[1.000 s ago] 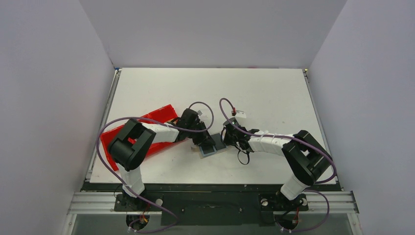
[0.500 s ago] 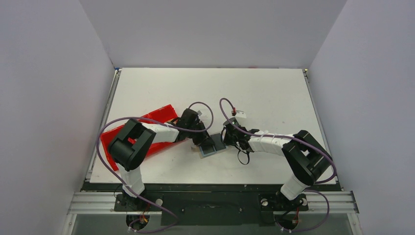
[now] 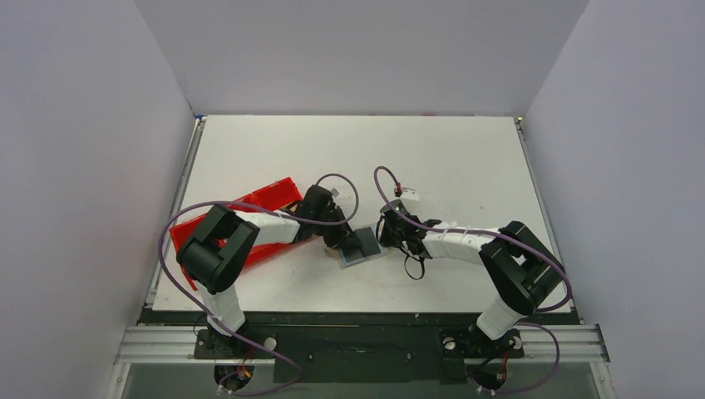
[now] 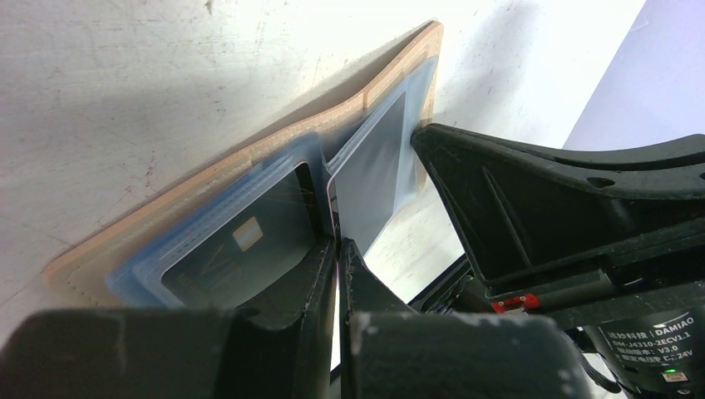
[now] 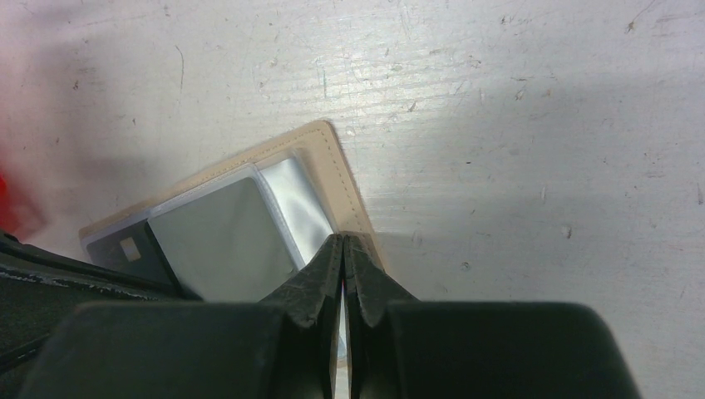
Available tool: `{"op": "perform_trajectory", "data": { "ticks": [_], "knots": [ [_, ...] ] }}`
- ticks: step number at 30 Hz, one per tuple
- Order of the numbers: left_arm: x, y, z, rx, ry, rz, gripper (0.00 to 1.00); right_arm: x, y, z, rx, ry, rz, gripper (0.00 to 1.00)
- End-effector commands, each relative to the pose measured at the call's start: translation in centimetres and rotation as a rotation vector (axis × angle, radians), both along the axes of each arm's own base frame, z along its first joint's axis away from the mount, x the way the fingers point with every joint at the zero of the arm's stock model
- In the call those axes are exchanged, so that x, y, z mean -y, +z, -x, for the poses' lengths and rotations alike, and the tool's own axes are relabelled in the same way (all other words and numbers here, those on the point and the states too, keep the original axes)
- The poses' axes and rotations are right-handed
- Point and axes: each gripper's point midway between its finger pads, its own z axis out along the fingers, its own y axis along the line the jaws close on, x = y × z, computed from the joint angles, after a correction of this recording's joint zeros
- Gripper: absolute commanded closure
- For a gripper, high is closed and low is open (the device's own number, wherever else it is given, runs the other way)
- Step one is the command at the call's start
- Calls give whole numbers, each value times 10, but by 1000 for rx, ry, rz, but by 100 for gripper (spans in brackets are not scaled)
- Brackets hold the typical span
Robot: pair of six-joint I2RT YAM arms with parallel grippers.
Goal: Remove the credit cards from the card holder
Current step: Remove the credit card from the card holder.
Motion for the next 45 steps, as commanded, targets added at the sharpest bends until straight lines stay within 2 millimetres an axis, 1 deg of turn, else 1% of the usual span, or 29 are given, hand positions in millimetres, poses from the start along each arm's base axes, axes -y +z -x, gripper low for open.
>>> {"op": "perform_trajectory", "data": {
  "ticks": [1,11,17,20,24,36,40,45],
  "knots": [
    [-6,13,-3,31,9,14,100,58,-70,58,-251,-8,228,100],
    [-18,15,-3,34,18,7,100,59,-72,58,-256,-7,231,100],
    [-26,11,0,28,14,-24,100,58,-72,58,-257,-8,233,100],
    [-33,5,6,3,9,-50,100,58,-72,58,-257,-6,232,100],
    [-37,1,9,-3,4,-57,100,58,-72,57,-256,-8,233,100],
    [-51,-2,13,6,3,-97,100,57,-70,55,-251,-3,231,100],
    [-50,0,12,12,-2,-91,100,55,-65,52,-237,-3,221,100],
    [-48,10,10,41,-13,-75,100,55,-66,52,-237,-3,225,100]
  ]
}}
